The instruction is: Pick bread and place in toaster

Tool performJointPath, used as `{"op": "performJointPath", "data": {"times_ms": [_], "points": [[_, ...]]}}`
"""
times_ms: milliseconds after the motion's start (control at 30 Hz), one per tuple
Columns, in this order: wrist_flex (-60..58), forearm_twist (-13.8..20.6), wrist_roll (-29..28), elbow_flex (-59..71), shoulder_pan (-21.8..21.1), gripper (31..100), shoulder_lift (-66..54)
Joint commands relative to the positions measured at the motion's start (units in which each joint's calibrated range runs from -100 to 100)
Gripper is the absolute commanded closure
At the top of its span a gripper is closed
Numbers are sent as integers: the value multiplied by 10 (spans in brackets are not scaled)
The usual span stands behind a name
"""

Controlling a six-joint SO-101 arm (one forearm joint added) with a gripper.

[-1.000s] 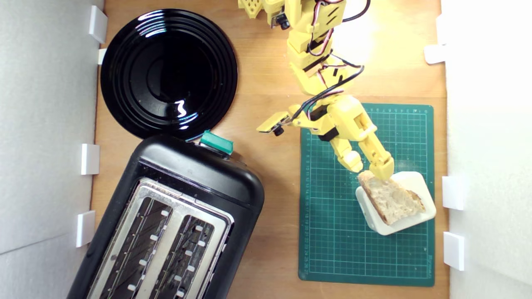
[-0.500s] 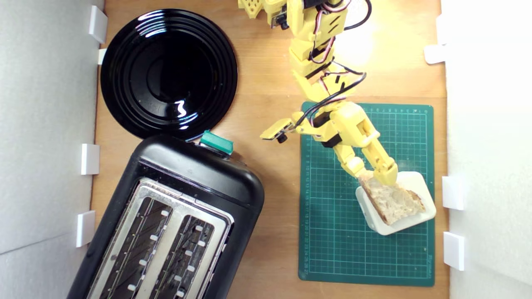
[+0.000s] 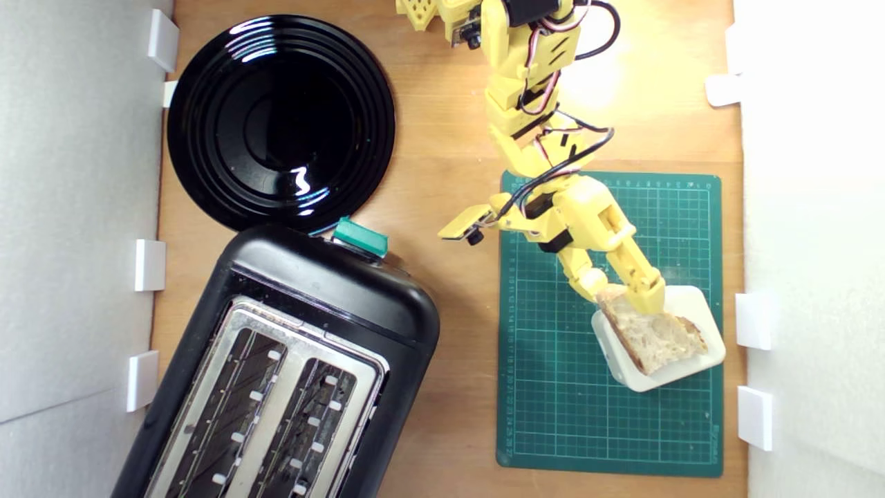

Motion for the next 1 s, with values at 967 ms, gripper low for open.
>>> {"op": "performJointPath", "data": {"times_ms": [967], "points": [[-15, -14, 0, -20, -10, 681, -15]]}}
